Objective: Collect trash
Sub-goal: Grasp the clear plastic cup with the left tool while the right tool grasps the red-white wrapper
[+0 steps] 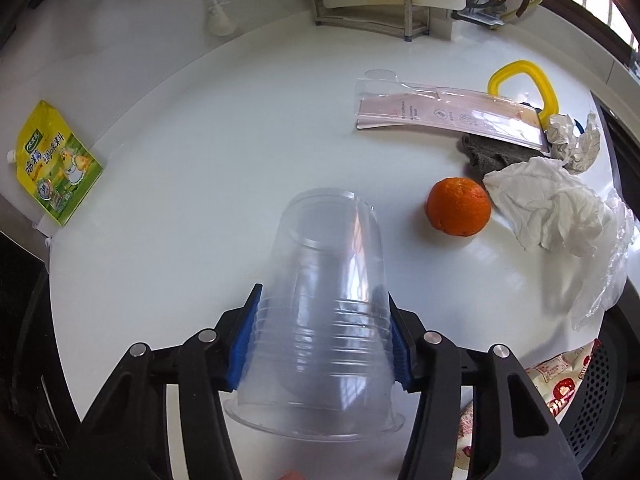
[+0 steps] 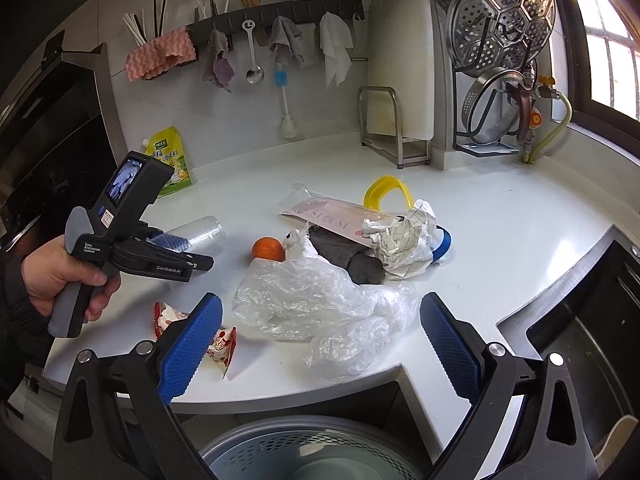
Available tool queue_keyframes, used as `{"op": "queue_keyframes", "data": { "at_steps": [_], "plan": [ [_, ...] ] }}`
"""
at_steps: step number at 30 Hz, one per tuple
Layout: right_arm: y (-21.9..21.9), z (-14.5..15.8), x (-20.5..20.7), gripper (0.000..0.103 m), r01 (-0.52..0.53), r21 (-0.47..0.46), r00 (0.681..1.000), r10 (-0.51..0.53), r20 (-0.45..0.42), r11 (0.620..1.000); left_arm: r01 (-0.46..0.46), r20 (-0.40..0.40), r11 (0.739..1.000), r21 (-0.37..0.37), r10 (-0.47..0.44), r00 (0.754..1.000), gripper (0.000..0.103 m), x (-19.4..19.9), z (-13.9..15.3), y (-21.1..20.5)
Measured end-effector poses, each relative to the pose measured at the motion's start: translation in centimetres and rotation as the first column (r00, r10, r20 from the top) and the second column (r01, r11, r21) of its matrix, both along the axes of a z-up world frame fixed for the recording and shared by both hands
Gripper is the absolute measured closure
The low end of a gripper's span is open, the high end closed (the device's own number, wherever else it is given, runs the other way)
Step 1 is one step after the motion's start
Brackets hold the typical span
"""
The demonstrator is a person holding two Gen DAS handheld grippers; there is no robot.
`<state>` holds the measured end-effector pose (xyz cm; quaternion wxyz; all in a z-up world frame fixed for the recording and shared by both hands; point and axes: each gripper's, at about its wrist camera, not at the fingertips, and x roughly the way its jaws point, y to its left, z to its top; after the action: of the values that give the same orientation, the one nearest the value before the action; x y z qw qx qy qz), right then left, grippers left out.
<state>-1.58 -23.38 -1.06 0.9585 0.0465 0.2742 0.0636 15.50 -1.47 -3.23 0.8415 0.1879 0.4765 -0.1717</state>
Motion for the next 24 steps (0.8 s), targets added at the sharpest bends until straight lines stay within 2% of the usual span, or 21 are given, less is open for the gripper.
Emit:
{"op": "queue_keyframes", "data": {
  "at_steps": [1,4,8,9,12,15,17,18,20,22,23,24],
  "plan": [
    [0.1,0.0,0.2,0.008,-0.004,0.002,1.000,0.004,-0.005,1.000,0.003,0.009,1.000,-0.004,-0.003,1.000,0.059,-0.3,0.2,0.0],
    [0.2,-0.1,0.6,0.009,-0.032,0.020,0.999,0.032,-0.004,0.999,-0.010,0.037,0.999,-0.038,0.011,0.999,0.061,-1.0,0.9,0.4],
    [0.6,-0.5,1.5,0.009,-0.039,-0.008,0.999,0.039,-0.023,0.999,-0.068,0.079,0.991,-0.111,0.077,0.994,0.067,-2.0,2.2,1.8],
    [0.9,-0.5,1.5,0.009,-0.054,0.002,0.998,0.054,-0.028,0.999,-0.084,0.093,0.988,-0.127,0.096,0.991,0.072,-2.4,2.7,2.3],
    [3.1,-0.4,0.9,0.009,-0.169,0.006,0.985,0.169,-0.019,0.986,-0.094,0.116,0.984,-0.151,0.112,0.987,0.072,-3.6,3.6,3.2],
    [6.7,-0.4,0.1,0.012,-0.328,-0.049,0.945,0.328,-0.009,0.943,-0.096,0.153,0.986,-0.137,0.117,0.981,0.072,-5.0,4.2,3.9],
    [8.7,-0.6,0.0,0.025,-0.392,-0.111,0.920,0.392,-0.018,0.913,-0.104,0.161,0.983,-0.152,0.129,0.979,0.072,-5.6,4.5,4.7],
    [9.5,-0.7,0.2,0.029,-0.418,-0.130,0.908,0.419,-0.027,0.899,-0.113,0.160,0.980,-0.161,0.139,0.977,0.072,-5.8,4.7,5.3],
    [10.6,-1.1,0.7,0.029,-0.457,-0.169,0.889,0.457,-0.041,0.873,-0.134,0.157,0.976,-0.171,0.161,0.974,0.071,-6.0,4.9,6.4],
    [11.9,-1.8,1.3,0.031,-0.490,-0.261,0.870,0.488,-0.077,0.832,-0.145,0.162,0.978,-0.150,0.169,0.972,0.071,-6.3,4.7,7.1],
    [12.4,-2.3,1.5,0.033,-0.508,-0.307,0.858,0.504,-0.099,0.805,-0.145,0.161,0.979,-0.144,0.168,0.973,0.071,-6.5,4.6,7.3],
    [12.8,-2.7,1.8,0.041,-0.522,-0.337,0.849,0.514,-0.123,0.783,-0.142,0.160,0.980,-0.140,0.164,0.973,0.071,-6.8,4.6,7.5]
  ]
}}
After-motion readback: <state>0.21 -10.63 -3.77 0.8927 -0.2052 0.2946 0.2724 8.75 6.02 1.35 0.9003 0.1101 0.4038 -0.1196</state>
